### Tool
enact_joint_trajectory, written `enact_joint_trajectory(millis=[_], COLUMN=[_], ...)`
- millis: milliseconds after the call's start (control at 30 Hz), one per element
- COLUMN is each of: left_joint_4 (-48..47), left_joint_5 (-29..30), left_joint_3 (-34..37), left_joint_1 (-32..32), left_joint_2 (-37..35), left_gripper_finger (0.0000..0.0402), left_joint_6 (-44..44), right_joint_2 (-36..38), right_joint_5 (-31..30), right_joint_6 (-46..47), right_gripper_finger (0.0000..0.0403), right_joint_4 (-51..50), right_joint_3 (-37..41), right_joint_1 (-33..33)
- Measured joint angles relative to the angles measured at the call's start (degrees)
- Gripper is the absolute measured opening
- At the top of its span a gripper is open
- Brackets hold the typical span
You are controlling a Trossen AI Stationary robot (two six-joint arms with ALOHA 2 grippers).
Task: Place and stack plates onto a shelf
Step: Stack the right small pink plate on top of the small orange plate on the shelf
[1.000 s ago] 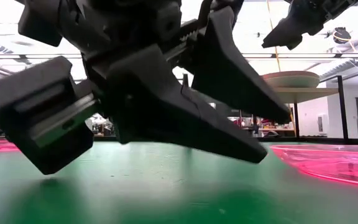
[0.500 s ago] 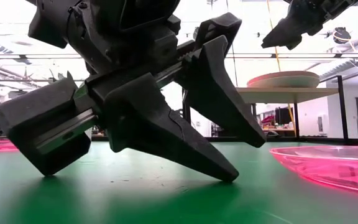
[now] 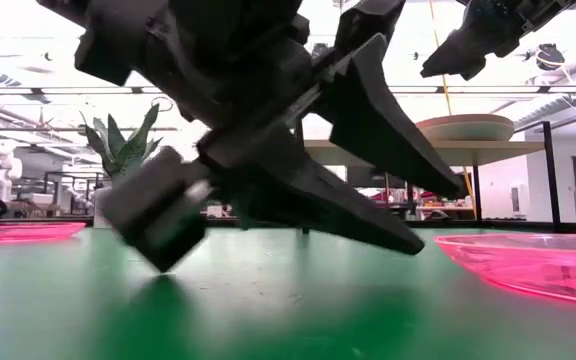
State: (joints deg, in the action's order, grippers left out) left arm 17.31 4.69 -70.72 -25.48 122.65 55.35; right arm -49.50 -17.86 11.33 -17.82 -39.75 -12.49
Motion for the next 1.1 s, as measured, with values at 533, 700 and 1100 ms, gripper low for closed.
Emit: enact_joint_trajectory(millis=[533,700,1100], left_joint_4=[0.0,-0.1,-0.9], left_joint_5=[-3.3,-3.1,-2.9], left_joint_3=[0.0,0.0,0.0], left_joint_1=[2.5,3.2,3.1], left_joint_2=[0.0,0.0,0.0], left_gripper_finger=[0.0168,0.0168,0.0168], left_joint_6=[8.4,8.3,4.9], right_joint_2=[0.0,0.0,-12.1], right_joint_5=[-0.2,0.0,1.6], right_joint_6=[-0.1,2.5,4.0], right_gripper_finger=[0.0100,0.0100,0.0051], right_joint_4=[2.7,4.6,3.0], right_joint_3=[0.0,0.0,-8.0], right_joint_1=[0.0,0.0,-11.7])
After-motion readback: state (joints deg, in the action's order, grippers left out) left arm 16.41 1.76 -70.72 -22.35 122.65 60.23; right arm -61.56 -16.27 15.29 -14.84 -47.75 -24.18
